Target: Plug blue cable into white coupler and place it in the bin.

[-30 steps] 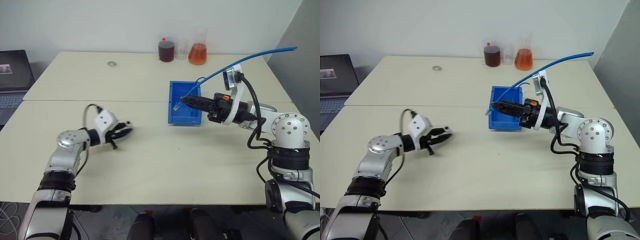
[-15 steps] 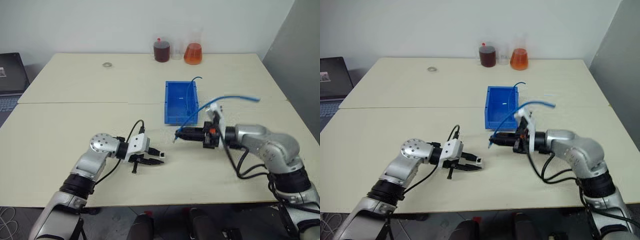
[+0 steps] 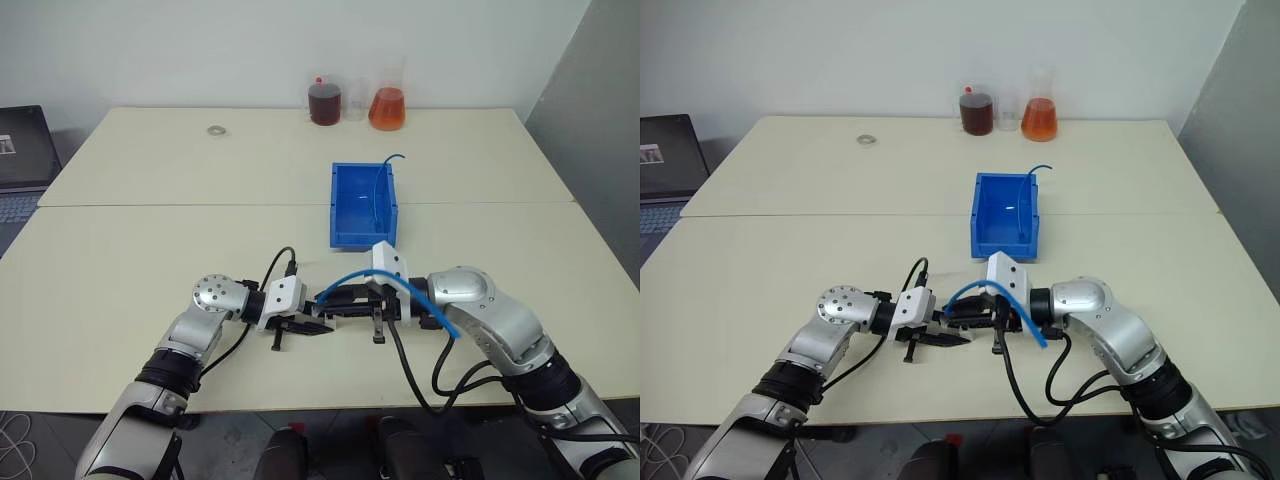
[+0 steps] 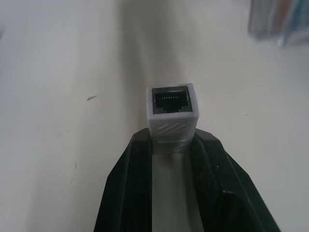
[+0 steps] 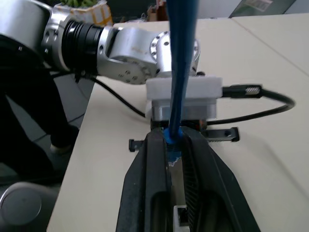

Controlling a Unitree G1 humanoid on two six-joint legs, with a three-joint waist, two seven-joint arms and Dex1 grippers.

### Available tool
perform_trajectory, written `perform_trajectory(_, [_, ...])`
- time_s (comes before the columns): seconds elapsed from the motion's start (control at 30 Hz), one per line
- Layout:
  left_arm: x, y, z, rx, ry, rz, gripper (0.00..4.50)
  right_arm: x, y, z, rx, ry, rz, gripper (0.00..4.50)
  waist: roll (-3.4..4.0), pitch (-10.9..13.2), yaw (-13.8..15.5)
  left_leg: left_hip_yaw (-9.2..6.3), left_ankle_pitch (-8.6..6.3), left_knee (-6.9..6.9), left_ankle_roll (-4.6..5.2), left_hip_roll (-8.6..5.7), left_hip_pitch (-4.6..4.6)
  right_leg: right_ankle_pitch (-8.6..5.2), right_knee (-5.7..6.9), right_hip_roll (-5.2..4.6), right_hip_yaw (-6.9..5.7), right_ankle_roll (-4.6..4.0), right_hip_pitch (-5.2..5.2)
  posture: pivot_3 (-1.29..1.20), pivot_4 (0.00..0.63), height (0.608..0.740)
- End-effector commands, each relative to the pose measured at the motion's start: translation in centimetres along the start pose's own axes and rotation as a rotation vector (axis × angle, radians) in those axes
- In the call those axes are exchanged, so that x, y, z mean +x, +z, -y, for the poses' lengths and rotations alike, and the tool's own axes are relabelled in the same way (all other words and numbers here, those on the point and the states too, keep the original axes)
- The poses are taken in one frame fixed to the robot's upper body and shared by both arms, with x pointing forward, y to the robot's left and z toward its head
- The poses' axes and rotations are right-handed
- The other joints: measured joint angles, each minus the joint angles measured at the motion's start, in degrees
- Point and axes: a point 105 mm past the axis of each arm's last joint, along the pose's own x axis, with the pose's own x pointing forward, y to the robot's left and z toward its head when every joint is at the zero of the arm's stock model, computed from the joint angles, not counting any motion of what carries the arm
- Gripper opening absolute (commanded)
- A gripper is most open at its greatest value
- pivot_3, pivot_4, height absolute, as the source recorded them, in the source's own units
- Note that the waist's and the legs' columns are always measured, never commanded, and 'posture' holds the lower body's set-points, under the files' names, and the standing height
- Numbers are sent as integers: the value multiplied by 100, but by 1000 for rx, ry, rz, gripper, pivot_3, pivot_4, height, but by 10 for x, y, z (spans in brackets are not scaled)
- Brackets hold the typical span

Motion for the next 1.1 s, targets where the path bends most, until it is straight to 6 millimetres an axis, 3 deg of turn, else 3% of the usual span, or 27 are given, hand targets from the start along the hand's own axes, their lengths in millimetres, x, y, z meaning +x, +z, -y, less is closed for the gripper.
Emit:
perform_trajectory(0.03, [4, 3, 6, 9, -10, 13, 780, -3, 2, 0, -36, 28, 7, 91, 0, 0, 1, -2, 0, 1, 0, 0, 0, 0, 0, 0, -1, 0, 0, 0, 150, 740])
perform_trajectory(0.6, [0, 3, 10, -8, -9, 8, 780, -9, -19, 14, -54, 23, -64, 91, 0, 0, 1, -1, 0, 2, 0, 0, 3, 0, 3, 0, 0, 0, 1, 0, 150, 740])
perform_trajectory(1.1, [2, 7, 3, -31, 10, 25, 780, 0, -41, 5, -85, 106, -176, 91, 0, 0, 0, -1, 0, 4, 0, 0, 13, 0, 6, 0, 0, -1, 11, 0, 150, 740])
